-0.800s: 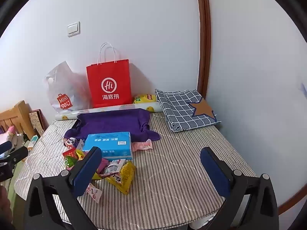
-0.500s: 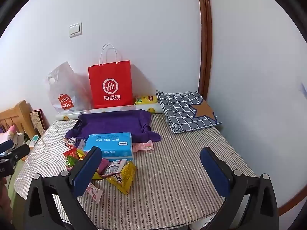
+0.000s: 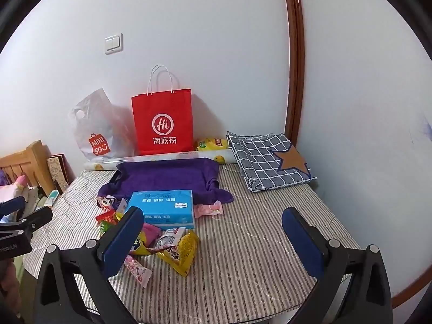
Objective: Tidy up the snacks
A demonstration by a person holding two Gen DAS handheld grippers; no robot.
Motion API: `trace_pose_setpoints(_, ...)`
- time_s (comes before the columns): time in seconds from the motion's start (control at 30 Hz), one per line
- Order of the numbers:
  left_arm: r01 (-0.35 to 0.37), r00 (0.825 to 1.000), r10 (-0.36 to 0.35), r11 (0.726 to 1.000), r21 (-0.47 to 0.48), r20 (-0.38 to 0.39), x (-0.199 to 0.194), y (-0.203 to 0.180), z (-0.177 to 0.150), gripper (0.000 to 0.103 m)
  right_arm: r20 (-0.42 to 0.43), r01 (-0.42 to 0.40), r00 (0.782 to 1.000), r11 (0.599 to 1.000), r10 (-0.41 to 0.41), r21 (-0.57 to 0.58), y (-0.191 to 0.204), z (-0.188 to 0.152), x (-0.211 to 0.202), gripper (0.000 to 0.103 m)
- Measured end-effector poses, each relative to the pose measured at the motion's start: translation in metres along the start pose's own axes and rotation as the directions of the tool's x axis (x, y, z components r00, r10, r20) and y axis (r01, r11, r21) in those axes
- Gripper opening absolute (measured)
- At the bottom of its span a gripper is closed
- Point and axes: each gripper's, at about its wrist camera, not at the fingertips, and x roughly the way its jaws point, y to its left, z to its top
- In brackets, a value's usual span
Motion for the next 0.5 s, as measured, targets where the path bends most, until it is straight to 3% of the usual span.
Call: trace_pose_setpoints(0.5, 0.002, 1.0, -0.002, 1.0, -0.003, 0.004, -0.0006, -0.0038, -0.0039, 0.103, 0.011, -0.008, 1.0, 1.0, 0.008, 0.004, 0.0004, -0.0006, -0.0041, 0.103)
